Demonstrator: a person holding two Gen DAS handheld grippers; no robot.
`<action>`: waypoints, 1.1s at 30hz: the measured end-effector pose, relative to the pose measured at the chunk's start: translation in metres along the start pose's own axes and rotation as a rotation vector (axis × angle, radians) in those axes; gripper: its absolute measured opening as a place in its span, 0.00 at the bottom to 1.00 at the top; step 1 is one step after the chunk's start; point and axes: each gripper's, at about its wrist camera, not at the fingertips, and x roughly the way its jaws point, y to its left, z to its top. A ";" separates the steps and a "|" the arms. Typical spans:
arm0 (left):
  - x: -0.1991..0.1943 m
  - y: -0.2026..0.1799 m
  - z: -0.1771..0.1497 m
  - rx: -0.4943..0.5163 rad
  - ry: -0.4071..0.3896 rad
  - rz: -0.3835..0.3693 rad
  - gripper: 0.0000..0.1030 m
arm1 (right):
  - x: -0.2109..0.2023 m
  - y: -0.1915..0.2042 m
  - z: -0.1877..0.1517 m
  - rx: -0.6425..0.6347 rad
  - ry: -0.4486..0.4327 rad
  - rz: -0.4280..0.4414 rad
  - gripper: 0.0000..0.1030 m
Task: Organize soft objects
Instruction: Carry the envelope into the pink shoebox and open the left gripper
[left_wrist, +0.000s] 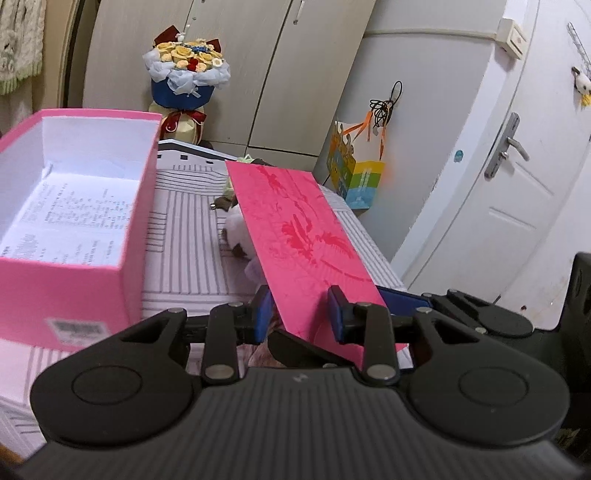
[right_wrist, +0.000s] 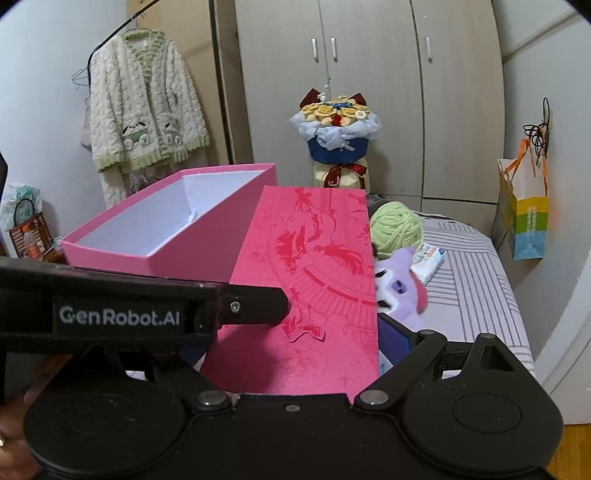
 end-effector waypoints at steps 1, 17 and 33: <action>-0.005 0.000 -0.001 0.001 0.001 0.005 0.29 | -0.003 0.004 0.000 -0.003 0.003 0.004 0.91; -0.096 0.039 0.010 0.040 -0.141 0.106 0.31 | -0.016 0.090 0.036 -0.106 -0.064 0.091 0.92; -0.056 0.161 0.091 -0.086 -0.039 0.156 0.31 | 0.104 0.138 0.104 -0.014 0.010 0.157 0.91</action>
